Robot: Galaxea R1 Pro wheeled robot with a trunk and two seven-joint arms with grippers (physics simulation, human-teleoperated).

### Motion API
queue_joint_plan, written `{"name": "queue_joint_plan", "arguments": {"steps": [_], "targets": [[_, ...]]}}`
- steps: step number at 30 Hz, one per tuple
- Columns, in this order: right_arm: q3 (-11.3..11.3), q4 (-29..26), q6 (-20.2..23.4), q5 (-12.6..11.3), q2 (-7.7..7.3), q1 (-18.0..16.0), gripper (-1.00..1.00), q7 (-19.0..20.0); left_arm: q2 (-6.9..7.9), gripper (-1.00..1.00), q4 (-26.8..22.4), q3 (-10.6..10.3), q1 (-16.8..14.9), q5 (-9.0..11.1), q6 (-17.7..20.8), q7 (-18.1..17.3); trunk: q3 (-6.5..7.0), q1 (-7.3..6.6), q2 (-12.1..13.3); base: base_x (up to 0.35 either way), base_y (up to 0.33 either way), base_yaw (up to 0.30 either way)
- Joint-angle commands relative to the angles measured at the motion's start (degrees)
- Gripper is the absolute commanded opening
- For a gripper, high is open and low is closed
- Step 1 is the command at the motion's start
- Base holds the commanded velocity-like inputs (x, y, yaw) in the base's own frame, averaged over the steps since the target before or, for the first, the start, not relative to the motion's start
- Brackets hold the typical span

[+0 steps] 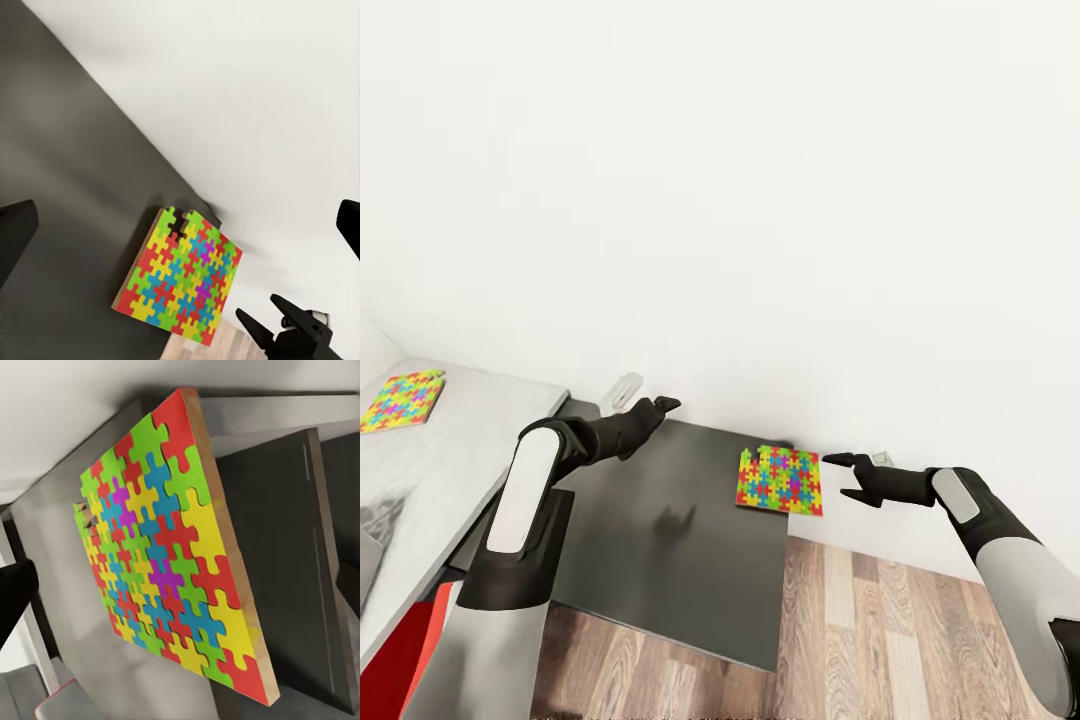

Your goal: Put all the toys in the child's room - the three board games (two on the bed and one on the table), the two jigsaw puzzles on the table, and the tennis ball on the table - inside the toy box on the table in the child's room.

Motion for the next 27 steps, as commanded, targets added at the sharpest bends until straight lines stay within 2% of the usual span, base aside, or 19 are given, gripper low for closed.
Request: {"name": "queue_joint_plan", "arguments": {"steps": [1, 6, 18, 27], "targets": [[-0.28, 0.02, 0.28, 0.50, 0.03, -0.04, 1.00, 0.43, -0.02, 1.00, -0.06, 0.01, -0.05, 0.54, 0.05, 0.60, -0.16, 0.01, -0.06, 0.000, 0.000, 0.000], [-0.28, 0.05, 0.28, 0.50, 0.03, -0.04, 1.00, 0.42, -0.02, 1.00, -0.06, -0.01, -0.10, 0.72, 0.09, 0.60, -0.62, 0.01, -0.06, 0.000, 0.000, 0.000], [-0.28, 0.08, 0.28, 0.45, 0.03, -0.04, 1.00, 0.44, 0.04, 1.00, -0.06, -0.03, -0.14, 3.12, 0.06, 0.67, -1.73, 0.01, -0.06, 0.000, 0.000, 0.000], [-0.28, 0.08, 0.30, 0.34, 0.03, -0.04, 1.00, 0.46, 0.06, 1.00, -0.06, -0.03, -0.15, 3.64, 0.06, 0.68, -2.57, 0.01, -0.06, 0.000, 0.000, 0.000]]}}
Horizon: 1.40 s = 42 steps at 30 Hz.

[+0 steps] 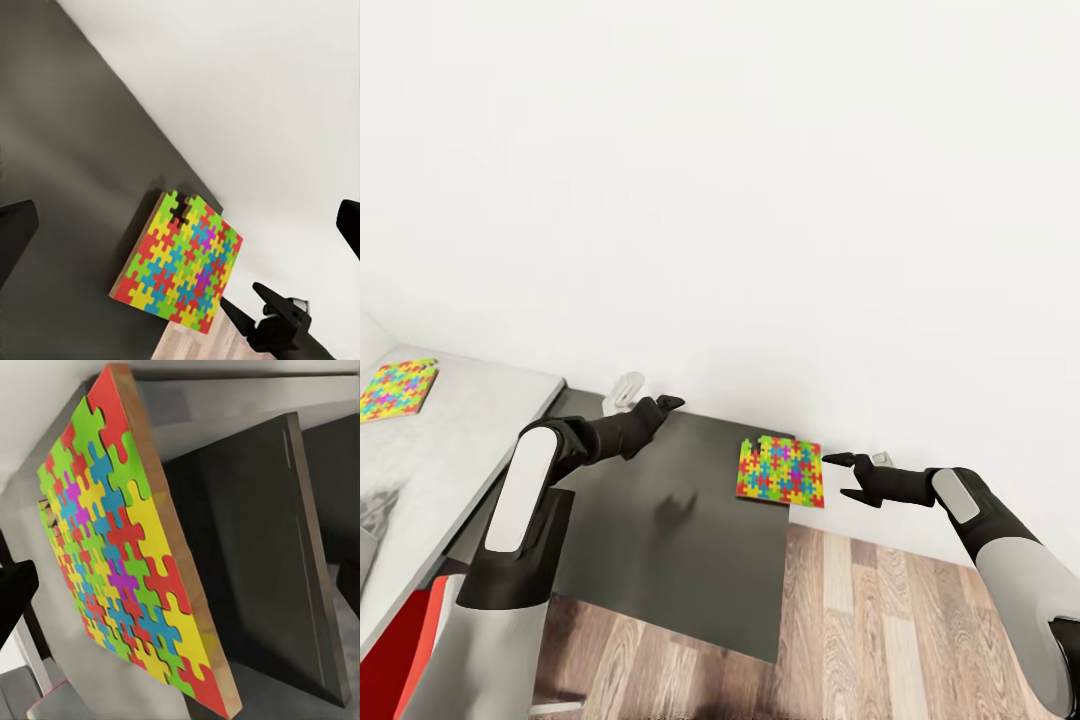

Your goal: Put all the toys in the child's room - the three board games (two on the bed and one on the table), the two jigsaw puzzles on the table, and the tennis ball on the table - inside the toy box on the table in the child's room.

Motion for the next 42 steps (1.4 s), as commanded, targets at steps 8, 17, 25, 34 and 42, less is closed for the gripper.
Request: {"name": "queue_joint_plan", "arguments": {"steps": [8, 17, 25, 34, 42], "targets": [[-0.28, -0.08, 0.36, 0.39, 0.01, 0.01, 1.00, 0.80, -0.02, 1.00, -0.06, 0.03, -0.05, 0.72, 0.04, 0.61, -0.80, 0.01, -0.06, 0.000, 0.000, 0.000], [-0.38, -0.22, 0.46, 0.31, -0.05, 0.03, 1.00, 1.27, 0.00, 1.00, -0.06, 0.03, -0.05, 0.76, 0.05, 0.61, -1.37, 0.01, -0.06, 0.000, 0.000, 0.000], [-0.43, -0.30, 0.45, 0.30, -0.29, 0.15, 1.00, 3.94, 0.02, 1.00, -0.06, 0.03, -0.05, 0.77, 0.06, 0.61, -1.54, 0.01, -0.06, 0.000, 0.000, 0.000], [-0.45, -0.33, 0.31, 0.44, -0.58, 0.46, 1.00, 7.68, 0.02, 1.00, -0.06, 0.03, -0.05, 0.78, 0.08, 0.61, -1.58, 0.01, -0.06, 0.000, 0.000, 0.000], [-0.45, -0.31, 0.30, 0.47, -0.64, 0.58, 1.00, 8.33, 0.00, 1.00, -0.06, 0.03, -0.05, 0.78, 0.09, 0.61, -1.60, 0.01, -0.06, 0.000, 0.000, 0.000]]}}
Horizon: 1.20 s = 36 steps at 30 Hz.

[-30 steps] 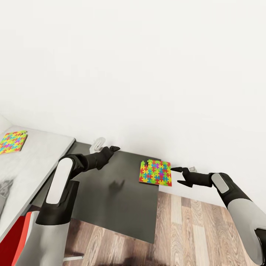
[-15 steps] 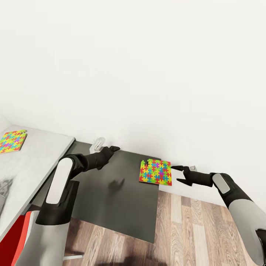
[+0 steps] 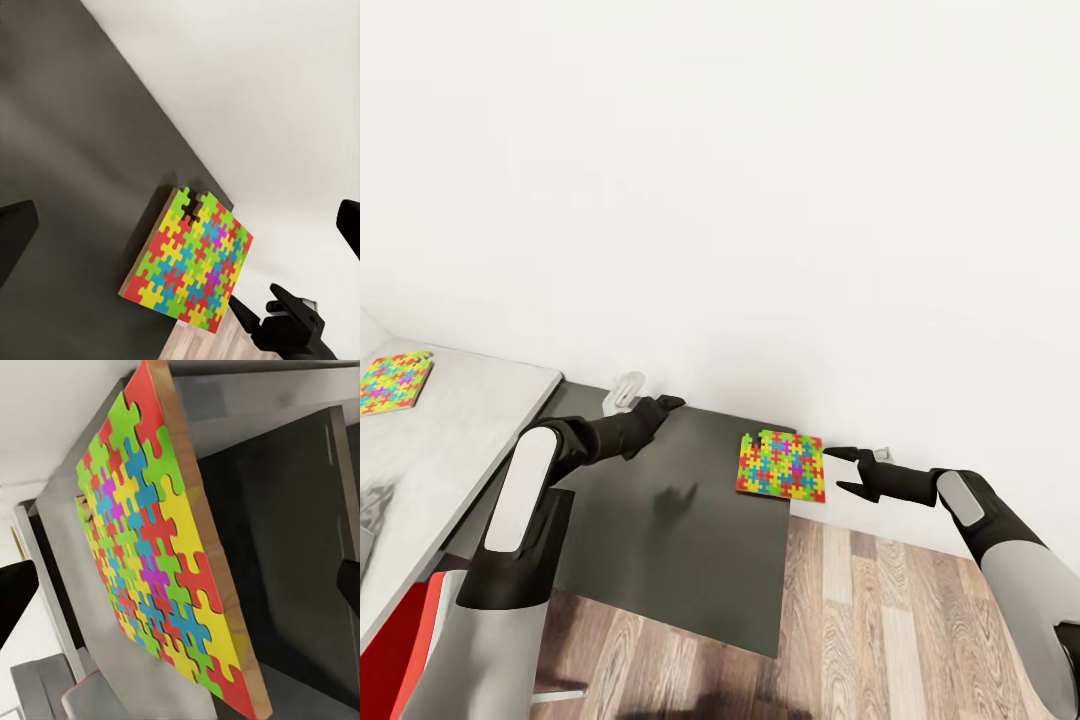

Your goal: Put all the toys in the child's room - the three board games (two on the bed and one on the table), the two jigsaw puzzles on the table, and the tennis ball on the table - inside the toy box on the table in the child's room.

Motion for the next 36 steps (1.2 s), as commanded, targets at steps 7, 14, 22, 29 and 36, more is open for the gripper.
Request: {"name": "queue_joint_plan", "arguments": {"steps": [7, 14, 22, 29, 36], "targets": [[-0.24, 0.16, 0.31, 0.38, -0.06, 0.02, 1.00, 0.63, 0.00, 1.00, -0.06, 0.03, -0.05, 0.52, 0.04, 0.60, -0.06, 0.01, -0.05, 0.000, 0.000, 0.000], [-0.24, 0.47, 0.42, 0.30, -0.21, 0.01, 1.00, 0.70, 0.00, 1.00, -0.06, 0.03, -0.05, 0.52, 0.03, 0.60, -0.06, 0.01, -0.05, 0.000, 0.000, 0.000], [-0.24, 0.61, 0.62, 0.21, -0.33, 0.05, 1.00, 0.72, 0.01, 1.00, -0.06, 0.03, -0.05, 0.52, 0.04, 0.60, -0.06, 0.01, -0.05, 0.000, 0.000, 0.000], [-0.24, 0.65, 0.70, 0.18, -0.41, 0.07, 1.00, 0.76, 0.01, 1.00, -0.06, 0.03, -0.05, 0.52, 0.05, 0.60, -0.19, 0.01, -0.05, 0.000, 0.000, 0.000], [-0.24, 0.67, 0.80, 0.17, -0.44, 0.05, 1.00, 0.78, 0.02, 1.00, -0.06, 0.03, -0.05, 0.52, 0.03, 0.60, -0.56, 0.01, -0.05, 0.000, 0.000, 0.000]]}}
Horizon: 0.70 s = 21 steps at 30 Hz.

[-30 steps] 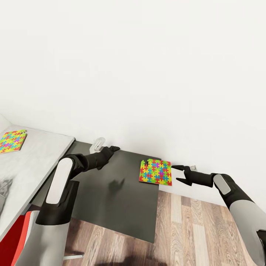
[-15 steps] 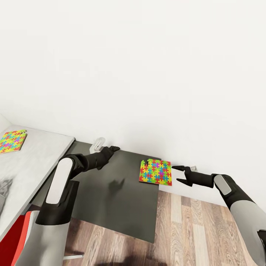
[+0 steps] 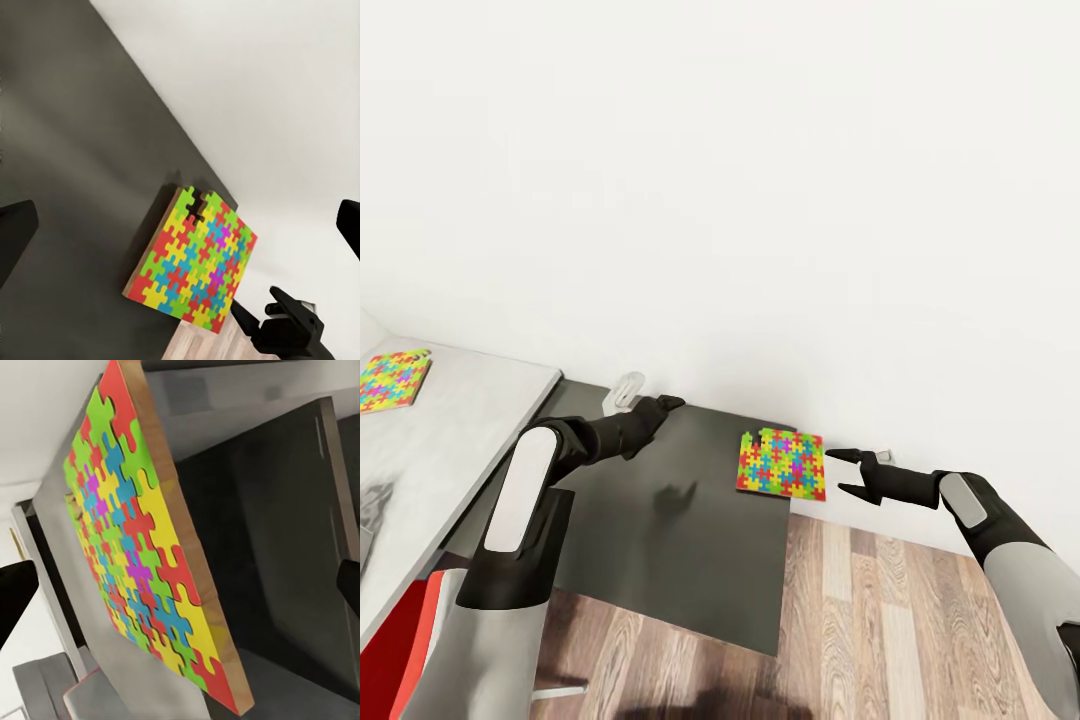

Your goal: Put all the toys in the child's room - the three board games (two on the bed and one on the table), the two jigsaw puzzles on the table, and the tennis ball on the table - inside the toy box on the table in the child's room.

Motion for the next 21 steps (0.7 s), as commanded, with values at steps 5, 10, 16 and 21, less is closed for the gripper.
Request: {"name": "queue_joint_plan", "arguments": {"steps": [5, 10, 16, 21], "targets": [[-0.25, 0.02, 0.29, 0.43, 0.01, -0.04, 1.00, 0.36, -0.03, 1.00, -0.05, 0.03, -0.05, 0.52, 0.07, 0.60, -0.37, 0.01, -0.06, 0.000, 0.000, 0.000], [-0.25, 0.02, 0.30, 0.46, 0.00, -0.05, 1.00, 0.36, -0.01, 1.00, -0.05, 0.03, -0.05, 0.52, 0.06, 0.60, -0.71, 0.01, -0.06, 0.000, 0.000, 0.000], [-0.25, 0.02, 0.31, 0.48, 0.02, -0.05, 1.00, 0.36, 0.01, 1.00, -0.05, 0.03, -0.08, 0.52, 0.08, 0.60, -1.13, 0.01, -0.06, 0.000, 0.000, 0.000], [-0.25, 0.02, 0.31, 0.49, 0.02, -0.05, 1.00, 0.36, 0.01, 1.00, -0.05, 0.03, -0.08, 0.52, 0.09, 0.60, -1.47, 0.01, -0.06, 0.000, 0.000, 0.000]]}}
